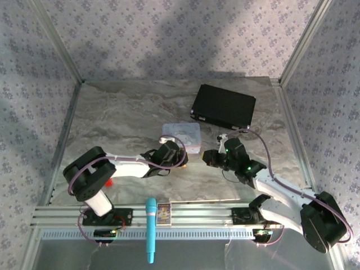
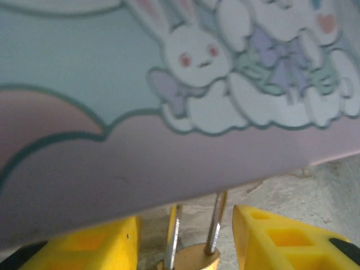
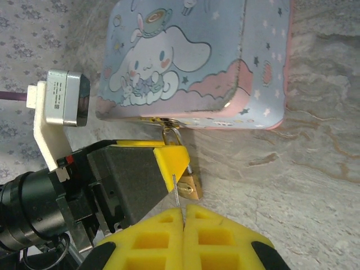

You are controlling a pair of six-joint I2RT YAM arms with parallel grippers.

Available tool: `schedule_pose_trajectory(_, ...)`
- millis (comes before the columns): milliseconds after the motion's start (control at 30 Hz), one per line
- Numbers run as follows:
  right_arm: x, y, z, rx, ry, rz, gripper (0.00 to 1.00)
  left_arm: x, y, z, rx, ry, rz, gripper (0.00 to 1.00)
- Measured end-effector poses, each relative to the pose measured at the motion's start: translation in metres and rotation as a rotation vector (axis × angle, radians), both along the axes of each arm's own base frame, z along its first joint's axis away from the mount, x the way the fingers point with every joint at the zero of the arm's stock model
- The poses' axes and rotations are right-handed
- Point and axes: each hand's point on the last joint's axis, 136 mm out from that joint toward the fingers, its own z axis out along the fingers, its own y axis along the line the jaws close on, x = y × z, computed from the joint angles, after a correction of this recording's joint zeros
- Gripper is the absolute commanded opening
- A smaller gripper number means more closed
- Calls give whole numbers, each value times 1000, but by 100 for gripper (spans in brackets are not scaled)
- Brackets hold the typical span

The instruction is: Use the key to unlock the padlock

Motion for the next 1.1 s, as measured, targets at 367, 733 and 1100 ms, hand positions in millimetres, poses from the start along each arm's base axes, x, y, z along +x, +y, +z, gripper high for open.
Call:
schedule_pose_trajectory(367, -1, -5, -9, -10, 16, -11, 0, 3, -5, -6, -39, 26, 44, 23)
schedule_pose_trajectory(733, -5, 2, -26, 55, 109, -15, 0, 3, -6, -2, -91, 53, 102, 10)
schedule_pose_trajectory(1100, -13, 23, -44, 201, 283, 16, 0, 4, 0, 4, -213, 108, 240, 7)
